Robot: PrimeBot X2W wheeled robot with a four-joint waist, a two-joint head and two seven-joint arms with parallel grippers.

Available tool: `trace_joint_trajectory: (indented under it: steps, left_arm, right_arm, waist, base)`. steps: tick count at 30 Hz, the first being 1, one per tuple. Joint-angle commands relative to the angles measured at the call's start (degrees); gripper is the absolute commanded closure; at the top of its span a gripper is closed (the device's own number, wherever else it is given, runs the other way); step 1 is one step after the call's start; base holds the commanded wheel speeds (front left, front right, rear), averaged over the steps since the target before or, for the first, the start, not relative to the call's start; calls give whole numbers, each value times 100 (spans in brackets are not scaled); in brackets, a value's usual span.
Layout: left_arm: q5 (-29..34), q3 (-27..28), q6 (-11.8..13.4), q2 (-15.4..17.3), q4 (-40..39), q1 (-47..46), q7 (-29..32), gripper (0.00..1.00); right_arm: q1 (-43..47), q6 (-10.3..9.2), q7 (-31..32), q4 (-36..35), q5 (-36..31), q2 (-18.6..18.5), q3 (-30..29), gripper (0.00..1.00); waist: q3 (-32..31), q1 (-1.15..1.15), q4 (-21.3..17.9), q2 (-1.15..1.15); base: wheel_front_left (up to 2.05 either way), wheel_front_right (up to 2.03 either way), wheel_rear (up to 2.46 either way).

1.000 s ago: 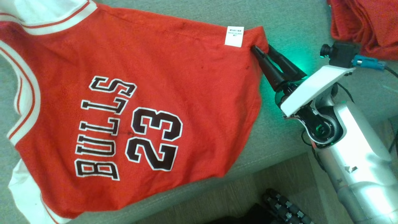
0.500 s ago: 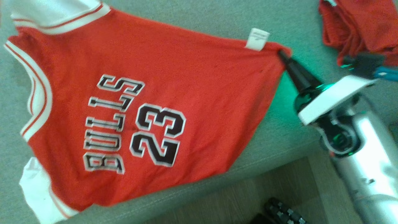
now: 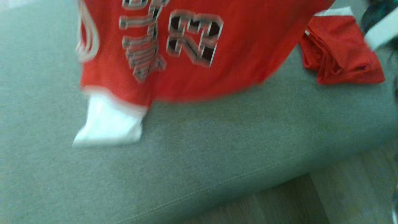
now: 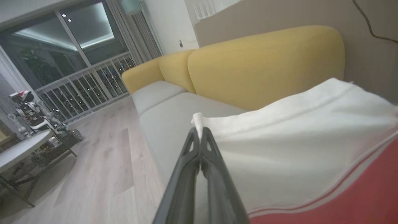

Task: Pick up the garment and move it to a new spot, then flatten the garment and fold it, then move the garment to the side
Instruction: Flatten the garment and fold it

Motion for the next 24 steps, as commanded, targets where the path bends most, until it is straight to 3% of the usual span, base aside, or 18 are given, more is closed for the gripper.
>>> trace_joint_trajectory:
  steps: [1, 11, 24]
  left_arm:
    - [32, 299, 26, 210, -18, -382, -33, 100]
    - [132, 271, -5, -243, 402, -977, -108, 100]
    - [105, 232, -68, -543, 600, -1334, -256, 100]
  right_arm:
    - [-319, -1, 88, -123, -92, -79, -59, 100]
    - [-2182, -1, 429, 1084, -876, -86, -62, 100]
    - [-2834, -1, 200, 2007, -980, -160, 315, 100]
  waist:
    - [-128, 0, 125, -1]
    - [-315, 0, 501, -1]
    - [-428, 0, 796, -1]
  base:
    - [0, 0, 0]
    - [0, 0, 0]
    - [0, 0, 0]
